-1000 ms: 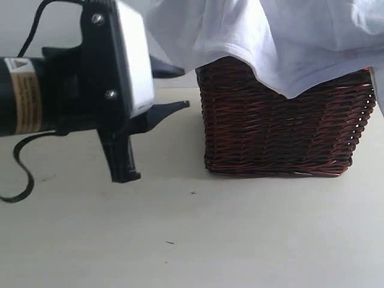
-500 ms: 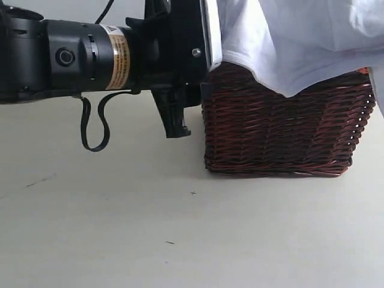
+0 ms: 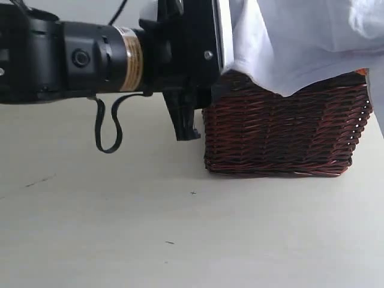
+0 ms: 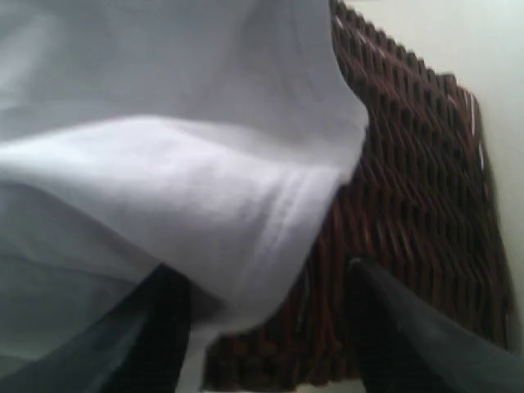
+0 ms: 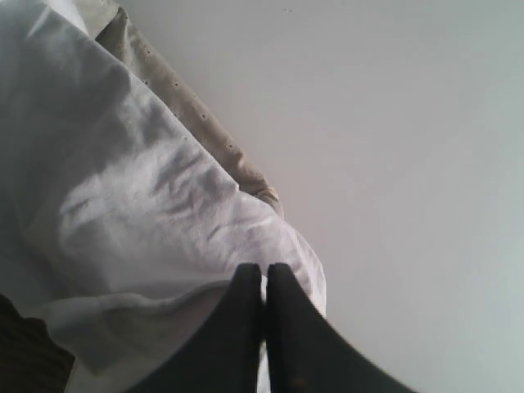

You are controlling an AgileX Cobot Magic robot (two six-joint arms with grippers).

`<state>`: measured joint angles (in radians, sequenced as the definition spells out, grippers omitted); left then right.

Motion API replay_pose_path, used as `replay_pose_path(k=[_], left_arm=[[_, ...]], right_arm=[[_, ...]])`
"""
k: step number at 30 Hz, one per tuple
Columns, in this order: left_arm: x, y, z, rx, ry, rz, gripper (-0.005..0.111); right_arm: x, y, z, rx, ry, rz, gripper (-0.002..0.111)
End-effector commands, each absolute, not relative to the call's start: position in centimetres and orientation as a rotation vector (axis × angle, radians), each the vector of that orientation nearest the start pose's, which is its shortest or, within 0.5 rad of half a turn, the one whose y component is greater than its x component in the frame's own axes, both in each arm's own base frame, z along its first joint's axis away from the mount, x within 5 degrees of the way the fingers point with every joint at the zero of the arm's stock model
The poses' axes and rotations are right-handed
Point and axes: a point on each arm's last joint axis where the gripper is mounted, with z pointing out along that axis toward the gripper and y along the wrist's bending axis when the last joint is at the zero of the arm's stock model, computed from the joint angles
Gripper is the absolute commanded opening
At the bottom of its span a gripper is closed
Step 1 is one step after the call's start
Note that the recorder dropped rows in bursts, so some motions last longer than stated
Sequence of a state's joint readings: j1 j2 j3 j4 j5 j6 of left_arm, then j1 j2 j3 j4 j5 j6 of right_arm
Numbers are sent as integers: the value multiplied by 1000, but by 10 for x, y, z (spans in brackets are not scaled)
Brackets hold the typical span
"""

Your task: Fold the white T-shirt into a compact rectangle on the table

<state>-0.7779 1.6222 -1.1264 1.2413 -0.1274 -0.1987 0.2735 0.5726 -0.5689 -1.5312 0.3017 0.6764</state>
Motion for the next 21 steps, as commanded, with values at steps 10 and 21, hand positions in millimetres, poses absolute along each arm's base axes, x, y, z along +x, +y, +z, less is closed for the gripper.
replay_pose_path(k=[10,21], left_arm=[[259,-278,330,1411,1105,-61,51],[260,-280,330,1392,1117,-93,2]], right_arm=[[121,4,356,-578,1437,-679,0],[121,5,356,-570,1444,-667,0]])
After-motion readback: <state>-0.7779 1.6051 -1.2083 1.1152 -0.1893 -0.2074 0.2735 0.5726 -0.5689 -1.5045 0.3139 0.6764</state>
